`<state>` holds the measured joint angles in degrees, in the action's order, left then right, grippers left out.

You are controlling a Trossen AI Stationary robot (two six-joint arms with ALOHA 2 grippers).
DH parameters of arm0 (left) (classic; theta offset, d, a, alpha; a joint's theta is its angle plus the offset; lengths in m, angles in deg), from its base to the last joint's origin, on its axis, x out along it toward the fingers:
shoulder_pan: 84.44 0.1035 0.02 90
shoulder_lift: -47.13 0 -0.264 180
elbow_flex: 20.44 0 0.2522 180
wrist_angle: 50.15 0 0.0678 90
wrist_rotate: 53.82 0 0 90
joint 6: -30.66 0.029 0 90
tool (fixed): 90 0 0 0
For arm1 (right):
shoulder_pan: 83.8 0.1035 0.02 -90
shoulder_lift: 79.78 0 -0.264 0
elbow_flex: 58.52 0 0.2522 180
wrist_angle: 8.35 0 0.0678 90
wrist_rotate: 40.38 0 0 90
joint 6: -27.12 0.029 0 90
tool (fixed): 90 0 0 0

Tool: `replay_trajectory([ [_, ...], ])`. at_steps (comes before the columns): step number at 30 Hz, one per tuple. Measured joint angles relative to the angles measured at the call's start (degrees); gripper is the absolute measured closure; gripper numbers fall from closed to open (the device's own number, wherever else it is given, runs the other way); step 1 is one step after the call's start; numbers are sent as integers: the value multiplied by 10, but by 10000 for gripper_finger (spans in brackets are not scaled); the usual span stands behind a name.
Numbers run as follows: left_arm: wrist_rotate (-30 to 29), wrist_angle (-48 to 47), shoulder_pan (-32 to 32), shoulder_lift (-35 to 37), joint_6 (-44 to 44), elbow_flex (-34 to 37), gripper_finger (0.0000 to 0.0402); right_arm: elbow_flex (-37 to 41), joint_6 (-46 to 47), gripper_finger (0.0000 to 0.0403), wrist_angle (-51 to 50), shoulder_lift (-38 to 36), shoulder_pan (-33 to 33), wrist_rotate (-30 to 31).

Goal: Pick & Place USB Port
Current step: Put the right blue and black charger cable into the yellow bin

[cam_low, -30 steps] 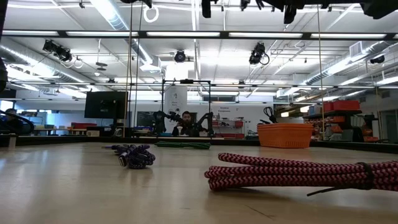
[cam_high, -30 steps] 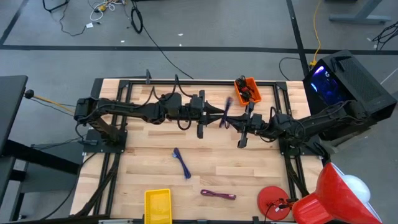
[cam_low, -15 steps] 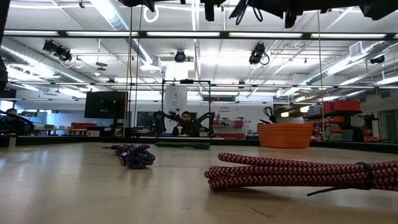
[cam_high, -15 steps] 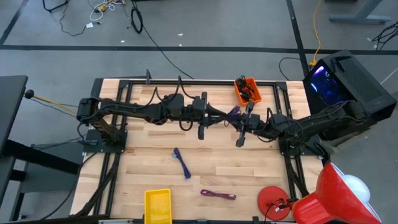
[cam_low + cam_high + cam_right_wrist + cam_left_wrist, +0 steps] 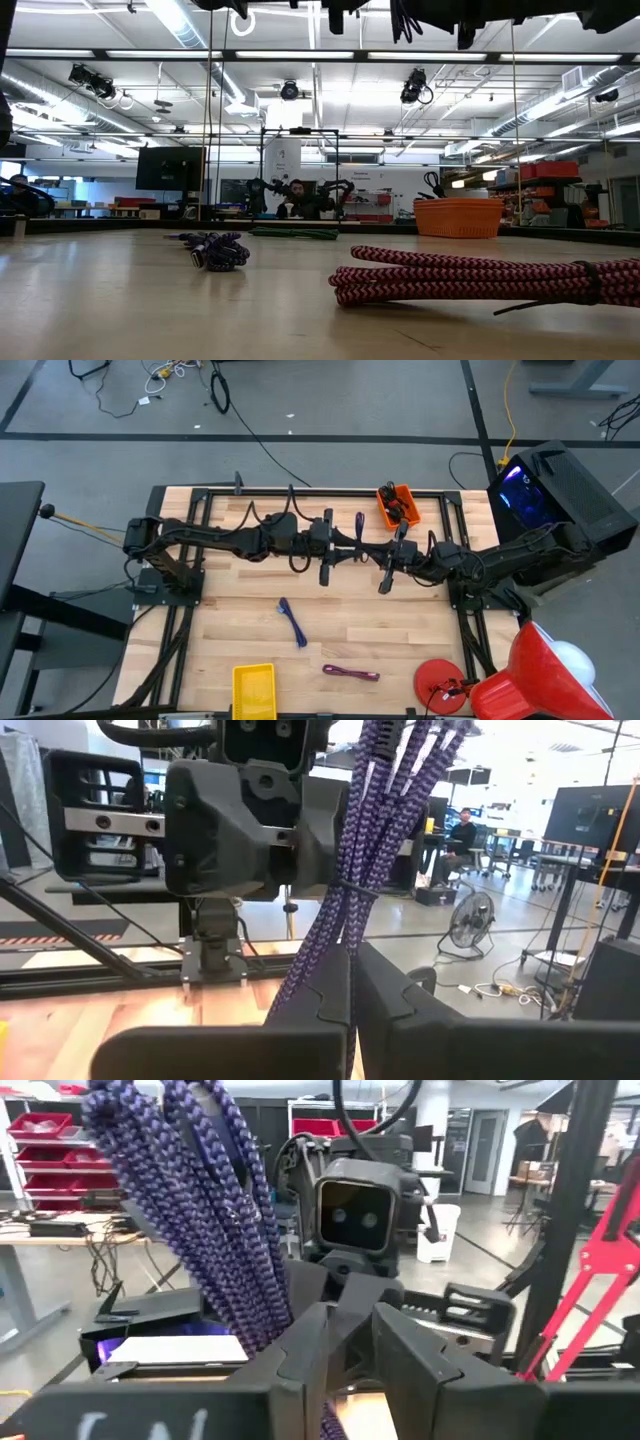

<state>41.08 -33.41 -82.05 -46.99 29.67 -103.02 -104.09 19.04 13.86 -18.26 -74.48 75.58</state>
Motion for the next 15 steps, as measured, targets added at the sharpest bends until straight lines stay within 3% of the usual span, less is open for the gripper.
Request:
replay_trajectory([
  [9,24,-9,-2,1,-34,0,222,0,-14,403,-1,0,0,1],
  [15,44,-43,-16,13,-31,0,201,0,-25,403,-10,-23,-5,16],
])
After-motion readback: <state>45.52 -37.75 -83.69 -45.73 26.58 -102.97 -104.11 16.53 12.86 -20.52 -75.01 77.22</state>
